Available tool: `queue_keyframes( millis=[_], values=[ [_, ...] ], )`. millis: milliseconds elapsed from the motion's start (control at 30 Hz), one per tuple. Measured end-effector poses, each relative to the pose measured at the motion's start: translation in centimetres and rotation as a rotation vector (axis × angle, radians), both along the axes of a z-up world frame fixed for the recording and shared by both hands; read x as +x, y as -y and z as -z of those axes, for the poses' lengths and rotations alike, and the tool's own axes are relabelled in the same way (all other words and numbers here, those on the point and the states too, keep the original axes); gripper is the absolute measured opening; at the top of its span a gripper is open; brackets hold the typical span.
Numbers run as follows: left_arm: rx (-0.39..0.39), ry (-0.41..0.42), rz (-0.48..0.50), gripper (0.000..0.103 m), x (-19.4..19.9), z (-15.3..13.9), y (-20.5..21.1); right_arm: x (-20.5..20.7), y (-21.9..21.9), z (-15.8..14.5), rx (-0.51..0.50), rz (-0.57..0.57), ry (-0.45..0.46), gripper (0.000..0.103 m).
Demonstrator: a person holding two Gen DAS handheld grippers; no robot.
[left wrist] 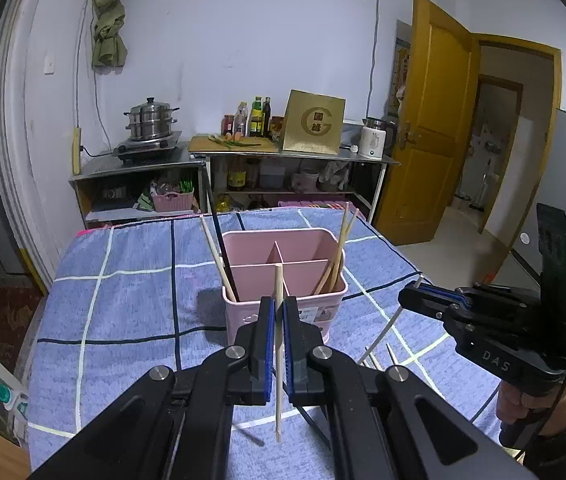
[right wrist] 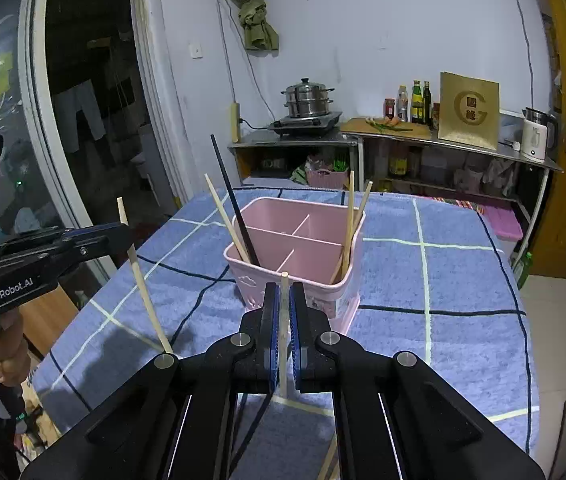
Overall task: Organize utensils
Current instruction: 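Lower both bamboo chopsticks into the basket and open both grippers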
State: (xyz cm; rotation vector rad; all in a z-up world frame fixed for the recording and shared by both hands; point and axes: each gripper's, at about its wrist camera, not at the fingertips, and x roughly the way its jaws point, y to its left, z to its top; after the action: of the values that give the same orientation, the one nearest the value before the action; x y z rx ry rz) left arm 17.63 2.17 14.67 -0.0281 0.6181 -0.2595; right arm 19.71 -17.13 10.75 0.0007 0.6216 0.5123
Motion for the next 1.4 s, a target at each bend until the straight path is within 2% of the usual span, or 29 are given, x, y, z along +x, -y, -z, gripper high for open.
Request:
queue_keyframes(
  millis=[400, 767, 933, 1200, 1400],
  values=[
    [-0.023, -0.004, -0.01, 0.004, 2.9, -2.0, -0.2, 0.4, 0.2, -2.1, 0.004, 0.01, 0.051, 0.005],
    [-0.073, 0.075, -0.053, 0.004, 7.3, -6.9, -1.3, 2.8, 0.3, -6.9, 0.074, 0.041, 0.147, 0.005],
    [-0.075, 0.112, -0.062, 0.004, 9.2, -8.0, -1.2, 4.1, 0.6, -8.0, 0.109, 0.054, 0.169, 0.005],
    [-0.076, 0.128, -0.071, 0.004, 12.2, -6.5, -0.9, 5.8, 1.1, -7.6, 0.112, 0.077, 0.178, 0.005],
    [-0.072, 0.081, -0.087, 0.004, 14.3, -3.1, -1.0, 7.3, 1.3, -5.0, 0.091, 0.089, 0.125, 0.005]
  ],
)
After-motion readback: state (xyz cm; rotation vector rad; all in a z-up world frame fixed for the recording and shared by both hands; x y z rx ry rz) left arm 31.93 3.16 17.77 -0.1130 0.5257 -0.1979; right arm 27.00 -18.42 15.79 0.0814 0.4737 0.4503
